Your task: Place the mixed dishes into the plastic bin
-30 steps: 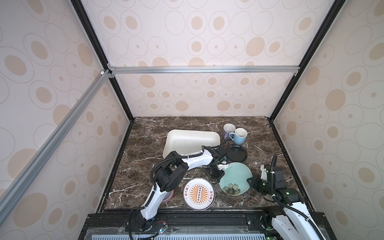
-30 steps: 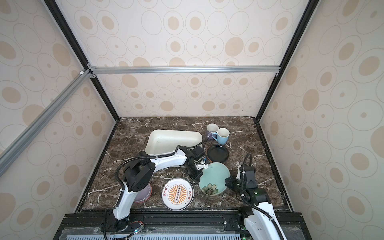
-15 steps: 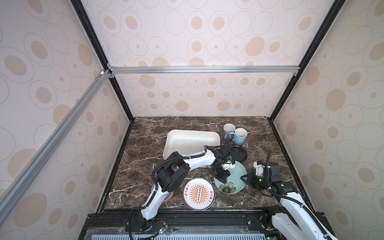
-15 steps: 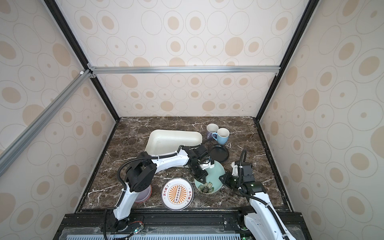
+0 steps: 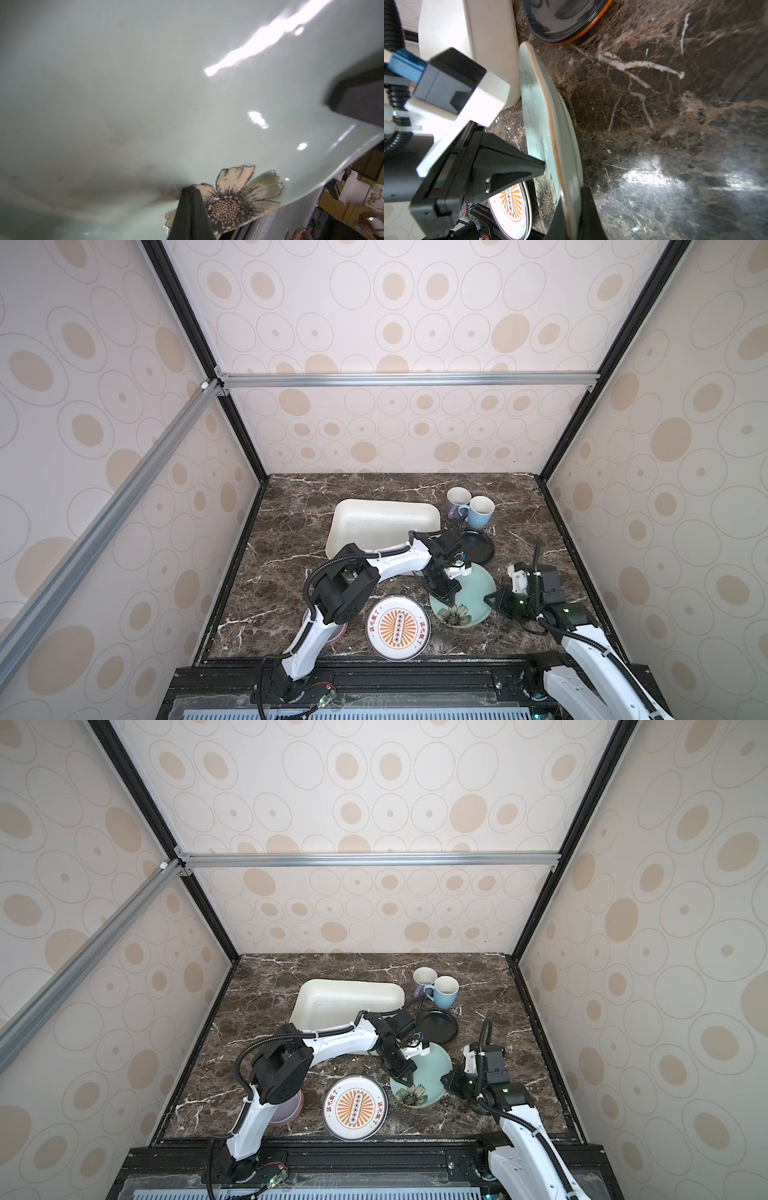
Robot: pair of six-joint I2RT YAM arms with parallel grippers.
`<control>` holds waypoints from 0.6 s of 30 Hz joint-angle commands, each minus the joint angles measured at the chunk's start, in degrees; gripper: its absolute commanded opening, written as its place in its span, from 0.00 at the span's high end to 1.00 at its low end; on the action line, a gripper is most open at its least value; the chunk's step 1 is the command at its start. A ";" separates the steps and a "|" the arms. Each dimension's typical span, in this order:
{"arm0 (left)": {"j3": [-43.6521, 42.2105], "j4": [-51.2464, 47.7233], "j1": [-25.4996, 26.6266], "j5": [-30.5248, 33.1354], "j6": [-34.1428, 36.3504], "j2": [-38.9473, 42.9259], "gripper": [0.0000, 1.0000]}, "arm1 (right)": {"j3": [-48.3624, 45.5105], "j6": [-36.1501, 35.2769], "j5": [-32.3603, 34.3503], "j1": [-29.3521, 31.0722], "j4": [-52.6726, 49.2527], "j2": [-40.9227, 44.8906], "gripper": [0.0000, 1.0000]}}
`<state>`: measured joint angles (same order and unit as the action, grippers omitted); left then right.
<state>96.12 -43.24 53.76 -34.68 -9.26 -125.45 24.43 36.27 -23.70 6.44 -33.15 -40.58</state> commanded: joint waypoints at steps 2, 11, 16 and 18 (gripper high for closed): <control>0.00 0.90 -0.12 5.59 0.99 3.03 0.88 | 4.12 0.50 -6.62 0.73 2.07 3.69 1.00; 6.49 -4.62 -1.42 12.55 -0.06 11.22 0.73 | 9.52 -1.69 -5.56 0.73 -3.73 4.03 1.00; 13.85 -8.54 -2.00 14.28 0.24 12.89 0.70 | 13.73 -3.16 -3.62 0.69 -9.00 4.80 1.00; 15.96 -9.39 -2.95 15.34 0.44 13.63 0.67 | 15.40 -3.70 -2.95 0.71 -10.36 4.55 1.00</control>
<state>108.53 -48.31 52.14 -21.85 -9.85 -113.93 35.70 33.74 -25.26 6.79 -43.46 -37.21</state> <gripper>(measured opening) 0.324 0.088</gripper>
